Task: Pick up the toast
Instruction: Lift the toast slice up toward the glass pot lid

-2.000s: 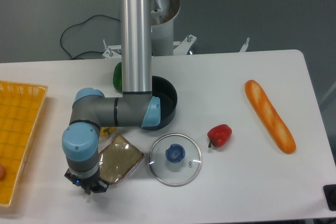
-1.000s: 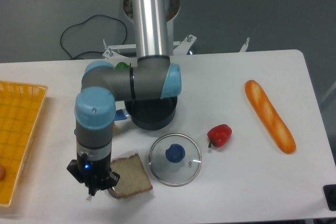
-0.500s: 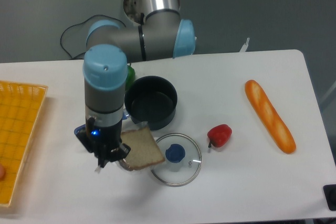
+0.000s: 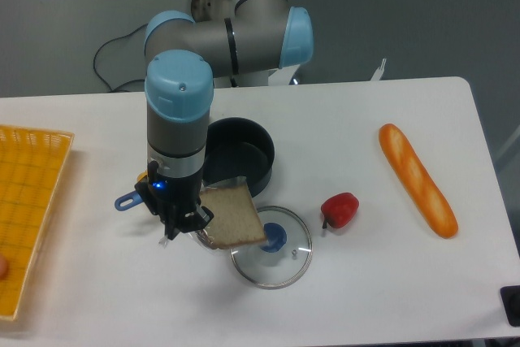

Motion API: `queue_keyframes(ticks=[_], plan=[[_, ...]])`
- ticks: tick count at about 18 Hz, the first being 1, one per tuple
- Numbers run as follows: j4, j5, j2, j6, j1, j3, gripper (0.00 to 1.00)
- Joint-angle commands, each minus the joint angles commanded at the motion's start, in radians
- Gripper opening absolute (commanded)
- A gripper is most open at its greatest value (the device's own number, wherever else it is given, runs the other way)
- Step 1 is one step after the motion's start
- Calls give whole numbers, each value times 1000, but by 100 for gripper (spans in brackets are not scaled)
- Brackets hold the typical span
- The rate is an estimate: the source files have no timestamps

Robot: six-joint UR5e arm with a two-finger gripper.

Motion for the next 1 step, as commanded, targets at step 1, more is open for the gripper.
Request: queue_keyframes(ticks=[1], plan=[[0,-2,0,0,0,-2,0]])
